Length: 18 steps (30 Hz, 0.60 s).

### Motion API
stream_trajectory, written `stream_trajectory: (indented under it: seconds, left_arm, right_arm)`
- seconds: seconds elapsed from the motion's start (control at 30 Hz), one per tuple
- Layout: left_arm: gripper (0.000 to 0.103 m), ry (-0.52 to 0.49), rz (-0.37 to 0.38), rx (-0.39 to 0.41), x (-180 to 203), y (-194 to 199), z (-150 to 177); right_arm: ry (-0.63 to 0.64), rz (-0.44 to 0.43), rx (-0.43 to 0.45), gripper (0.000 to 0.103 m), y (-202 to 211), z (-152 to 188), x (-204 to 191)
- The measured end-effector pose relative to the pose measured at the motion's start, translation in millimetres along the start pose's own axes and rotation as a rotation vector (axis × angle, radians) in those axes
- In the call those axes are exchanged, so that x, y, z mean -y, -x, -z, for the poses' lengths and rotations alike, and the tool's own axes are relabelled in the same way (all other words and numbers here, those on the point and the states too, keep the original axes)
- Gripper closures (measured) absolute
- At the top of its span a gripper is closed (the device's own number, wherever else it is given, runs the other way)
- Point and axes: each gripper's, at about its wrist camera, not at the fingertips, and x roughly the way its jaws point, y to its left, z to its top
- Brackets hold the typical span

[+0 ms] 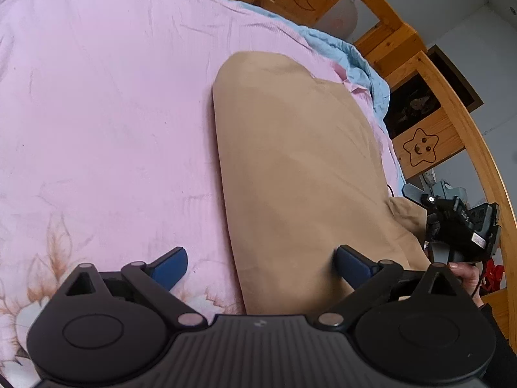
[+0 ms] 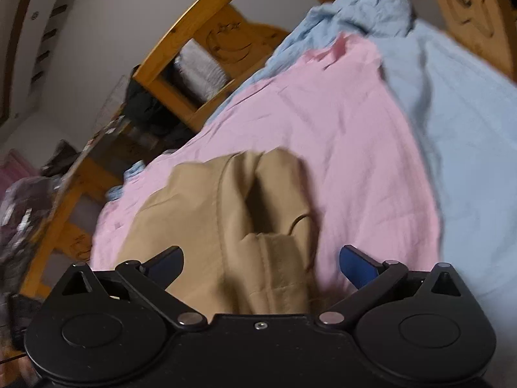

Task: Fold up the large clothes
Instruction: 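Grasp the tan sleeve cuff with the right gripper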

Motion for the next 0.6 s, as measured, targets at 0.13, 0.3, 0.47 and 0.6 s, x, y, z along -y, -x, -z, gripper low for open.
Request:
stream_trajectory:
  seconds: [0.13, 0.3, 0.47, 0.6]
  left_arm:
    - [0.002, -0.025, -0.014, -0.003, 5, -3, -1]
    - [0.002, -0.055, -0.033, 0.002, 9, -1, -2]
    - [0.0, -0.079, -0.055, 0.005, 12, -1, -1]
    - [0.0, -0.116, -0.084, 0.005, 16, -2, -2]
  right_arm:
    - [0.026, -0.044, -0.037, 0.0, 0, 7, -9]
    - [0.105, 0.049, -0.018, 0.008, 1, 10, -26]
    - [0.107, 0.037, -0.056, 0.007, -4, 12, -26]
    - [0.159, 0.017, -0.062, 0.007, -2, 17, -35]
